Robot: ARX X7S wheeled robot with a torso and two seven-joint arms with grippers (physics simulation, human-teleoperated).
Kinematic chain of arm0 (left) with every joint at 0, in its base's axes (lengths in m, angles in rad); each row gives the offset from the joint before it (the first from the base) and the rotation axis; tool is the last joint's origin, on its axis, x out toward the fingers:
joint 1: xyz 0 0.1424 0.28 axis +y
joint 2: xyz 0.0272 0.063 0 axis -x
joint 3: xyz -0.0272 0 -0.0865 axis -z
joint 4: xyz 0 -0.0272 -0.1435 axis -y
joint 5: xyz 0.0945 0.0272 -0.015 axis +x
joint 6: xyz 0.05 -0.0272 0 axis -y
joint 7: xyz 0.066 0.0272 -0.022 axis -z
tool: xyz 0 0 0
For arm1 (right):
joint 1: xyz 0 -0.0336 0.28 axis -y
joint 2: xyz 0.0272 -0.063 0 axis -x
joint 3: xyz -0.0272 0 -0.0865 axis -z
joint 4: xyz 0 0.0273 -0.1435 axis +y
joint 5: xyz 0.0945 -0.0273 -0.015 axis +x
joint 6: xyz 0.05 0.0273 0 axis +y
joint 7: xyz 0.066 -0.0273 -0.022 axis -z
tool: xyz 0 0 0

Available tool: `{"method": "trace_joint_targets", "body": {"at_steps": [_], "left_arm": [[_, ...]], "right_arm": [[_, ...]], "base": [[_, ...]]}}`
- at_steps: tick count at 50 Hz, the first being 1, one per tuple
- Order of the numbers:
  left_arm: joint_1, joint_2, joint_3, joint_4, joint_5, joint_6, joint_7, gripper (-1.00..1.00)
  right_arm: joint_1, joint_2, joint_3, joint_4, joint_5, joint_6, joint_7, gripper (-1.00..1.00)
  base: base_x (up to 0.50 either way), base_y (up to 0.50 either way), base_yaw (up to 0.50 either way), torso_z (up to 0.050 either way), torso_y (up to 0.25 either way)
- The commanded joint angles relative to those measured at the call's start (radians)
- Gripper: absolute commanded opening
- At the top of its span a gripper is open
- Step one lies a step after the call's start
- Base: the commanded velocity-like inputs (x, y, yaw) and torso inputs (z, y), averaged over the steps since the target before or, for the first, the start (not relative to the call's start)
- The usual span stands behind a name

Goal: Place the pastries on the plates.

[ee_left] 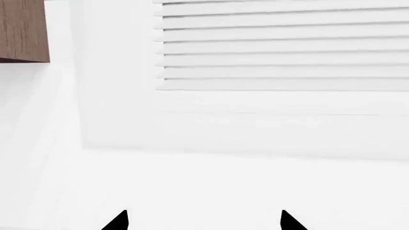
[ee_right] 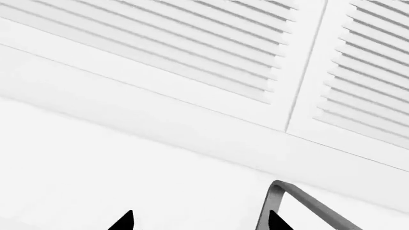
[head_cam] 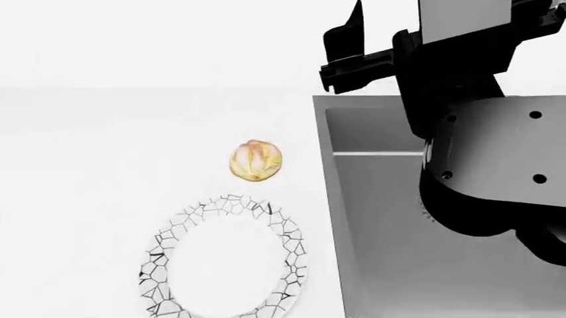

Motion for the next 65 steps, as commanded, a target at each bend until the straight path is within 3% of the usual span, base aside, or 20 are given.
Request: {"method": "trace_joint_targets", "body": {"at_steps": [1,20,41,54,65], "left_arm": [[-0.008,0.005,-0.002,-0.003,-0.003,-0.008,-0.001,1.0],[-0.014,0.005,-0.007,-0.007,-0.006,-0.014,-0.002,1.0],[-0.029,0.012,-0.009,-0.015,-0.016,-0.03,-0.006,1.0],[-0.057,-0.033,-0.023,-0.038,-0.049,-0.056,-0.028,1.0],[-0.062,-0.047,-0.033,-0.037,-0.053,-0.058,-0.023,1.0]], "right_arm": [[0.016,-0.009,0.002,0.005,0.015,0.015,0.008,1.0],[0.045,-0.022,-0.015,0.013,0.027,0.064,0.027,1.0],[0.068,-0.028,-0.022,0.047,0.063,0.109,0.085,1.0],[0.411,-0.227,0.014,0.425,0.459,0.277,0.115,1.0],[0.48,-0.409,0.015,0.771,0.621,0.292,0.035,1.0]], "base": [[0.5,0.0,0.0,0.0,0.0],[0.41,0.33,0.0,0.0,0.001],[0.01,0.0,0.0,0.0,0.0],[0.0,0.0,0.0,0.0,0.0],[0.0,0.0,0.0,0.0,0.0]]}}
